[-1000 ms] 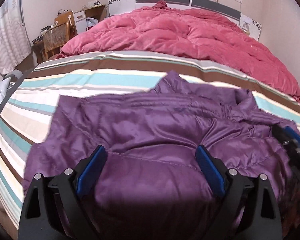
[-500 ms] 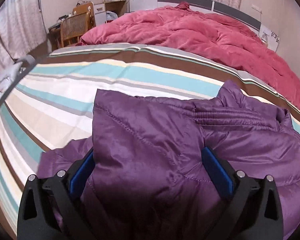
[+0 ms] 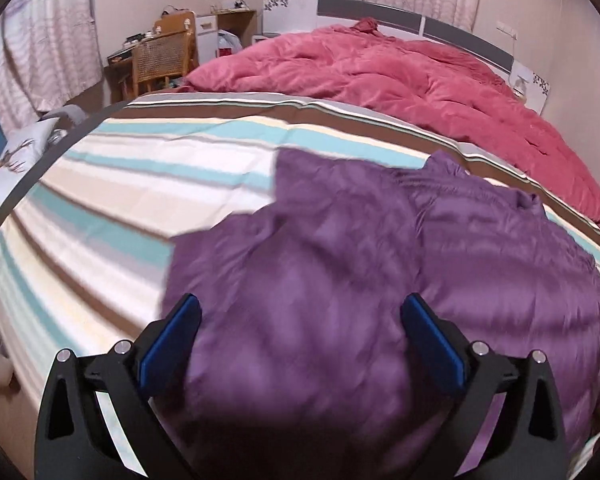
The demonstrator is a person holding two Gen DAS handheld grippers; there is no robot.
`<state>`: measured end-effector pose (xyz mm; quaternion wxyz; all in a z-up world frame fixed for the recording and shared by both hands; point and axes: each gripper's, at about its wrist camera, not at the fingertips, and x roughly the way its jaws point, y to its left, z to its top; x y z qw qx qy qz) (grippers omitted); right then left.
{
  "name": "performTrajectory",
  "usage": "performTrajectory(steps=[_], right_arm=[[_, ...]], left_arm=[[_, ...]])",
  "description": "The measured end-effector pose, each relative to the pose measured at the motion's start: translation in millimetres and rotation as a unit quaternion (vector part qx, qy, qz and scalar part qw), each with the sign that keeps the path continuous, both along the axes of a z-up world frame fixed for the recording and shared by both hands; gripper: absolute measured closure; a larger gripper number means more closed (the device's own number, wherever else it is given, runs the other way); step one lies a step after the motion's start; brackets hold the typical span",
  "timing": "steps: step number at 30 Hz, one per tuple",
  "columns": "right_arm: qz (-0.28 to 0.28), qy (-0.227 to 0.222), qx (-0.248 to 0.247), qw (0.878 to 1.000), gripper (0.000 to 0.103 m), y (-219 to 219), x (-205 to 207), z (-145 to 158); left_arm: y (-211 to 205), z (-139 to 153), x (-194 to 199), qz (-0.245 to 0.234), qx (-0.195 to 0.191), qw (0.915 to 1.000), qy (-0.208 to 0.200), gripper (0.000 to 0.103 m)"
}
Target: Fold large clothes
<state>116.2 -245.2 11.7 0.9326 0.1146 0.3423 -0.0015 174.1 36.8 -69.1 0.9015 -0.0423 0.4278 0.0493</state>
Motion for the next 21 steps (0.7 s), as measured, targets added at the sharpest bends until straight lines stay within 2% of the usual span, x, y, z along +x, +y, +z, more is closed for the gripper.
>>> performTrajectory(steps=[2,3,4,5,7,9,14,19,21], right_arm=[[0.024,-0.008,-0.026,0.999,0.037,21,-14,1],[0.034,-0.015,-0.044,0.998,0.042,32,-19,2],[0.044,-0.020,-0.055,0.997,0.052,41,-22,2],[0.053,-0.019,-0.070,0.996,0.056,50,-21,1],[0.068,-0.011,-0.068,0.995,0.067,61,-11,-4],[0.068,0.000,-0.073,0.995,0.071,66,-1,-13],[0.073,0.031,-0.082,0.994,0.072,70,18,-45],[0.075,0.037,-0.081,0.993,0.072,70,20,-49],[0.076,0.037,-0.082,0.993,0.072,70,19,-48]], left_arm=[[11,-1,-13,0.009,-0.002,1.0000,0.000,0.002],[17,-1,-19,0.014,-0.006,0.9999,-0.003,0.002],[25,-1,-26,0.020,-0.011,0.9997,-0.007,0.002],[30,-2,-30,0.024,-0.012,0.9996,-0.009,0.002],[38,-7,-32,0.030,-0.008,0.9995,-0.004,0.002],[42,-12,-33,0.027,-0.021,0.9994,0.004,0.003],[41,-21,-38,0.020,-0.038,0.9991,0.004,0.003],[44,-28,-43,0.025,-0.071,0.9972,0.003,0.002],[45,-33,-45,0.024,-0.100,0.9947,0.010,0.002]])
